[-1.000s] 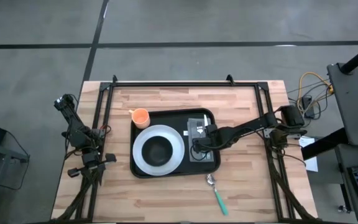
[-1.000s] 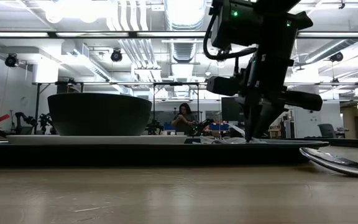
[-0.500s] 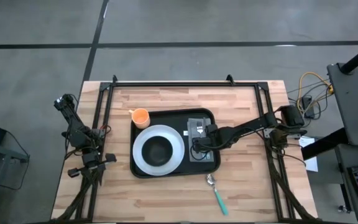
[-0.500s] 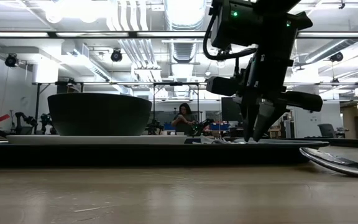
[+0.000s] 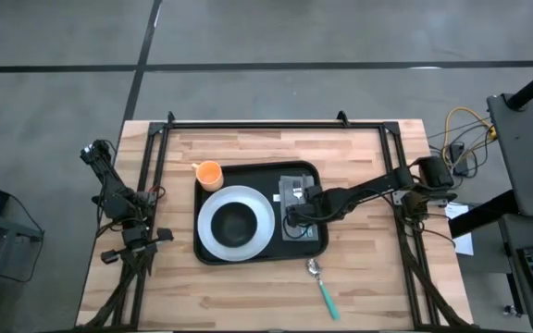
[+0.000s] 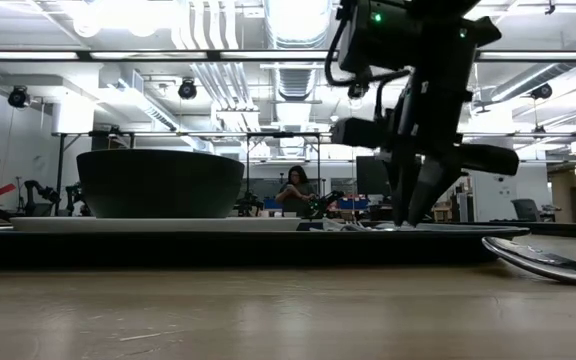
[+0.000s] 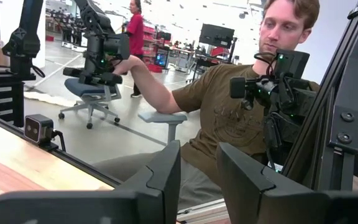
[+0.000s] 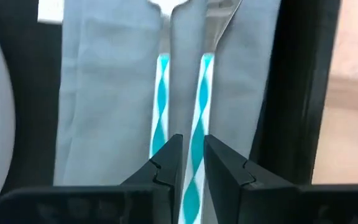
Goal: Set up tray
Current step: Put the light green spoon on the gray table napkin to the left of the green fork
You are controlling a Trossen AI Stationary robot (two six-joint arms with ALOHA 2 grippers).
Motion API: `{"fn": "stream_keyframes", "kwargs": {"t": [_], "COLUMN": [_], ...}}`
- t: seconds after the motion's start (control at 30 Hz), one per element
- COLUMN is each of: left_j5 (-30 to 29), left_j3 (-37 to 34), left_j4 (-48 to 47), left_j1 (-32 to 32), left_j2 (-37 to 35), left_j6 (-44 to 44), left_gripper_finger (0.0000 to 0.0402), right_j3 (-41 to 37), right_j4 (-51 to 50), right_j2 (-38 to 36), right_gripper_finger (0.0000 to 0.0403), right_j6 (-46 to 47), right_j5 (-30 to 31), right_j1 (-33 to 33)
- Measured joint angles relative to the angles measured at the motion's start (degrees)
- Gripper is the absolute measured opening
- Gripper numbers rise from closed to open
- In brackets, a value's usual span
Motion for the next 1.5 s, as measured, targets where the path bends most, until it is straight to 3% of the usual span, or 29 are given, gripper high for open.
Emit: {"fn": "stream_keyframes", "kwargs": {"t": [0.23, 0.67, 1.07, 1.5], "left_j5": [0.0, 0.0, 0.0, 0.0], "left_j3": [0.0, 0.0, 0.0, 0.0], "left_j4": [0.0, 0.0, 0.0, 0.0], "left_j1": [0.0, 0.01, 0.0, 0.0], "left_j2": [0.0, 0.0, 0.0, 0.0], "left_j6": [0.0, -0.01, 0.0, 0.01], "left_gripper_finger": [0.0085, 0.0085, 0.0085, 0.0085], "right_j3": [4.05, 10.75, 10.99, 10.99], "right_j4": [-0.11, -0.19, 0.04, 1.26], "right_j2": [-0.33, -0.38, -0.38, -0.38], "right_gripper_finger": [0.0053, 0.0054, 0.0052, 0.0054], "right_j6": [-3.21, -4.37, 5.1, 10.78], "right_j5": [-5.28, -2.01, -0.41, -0.26], "right_j1": [0.19, 6.45, 15.33, 18.97]}}
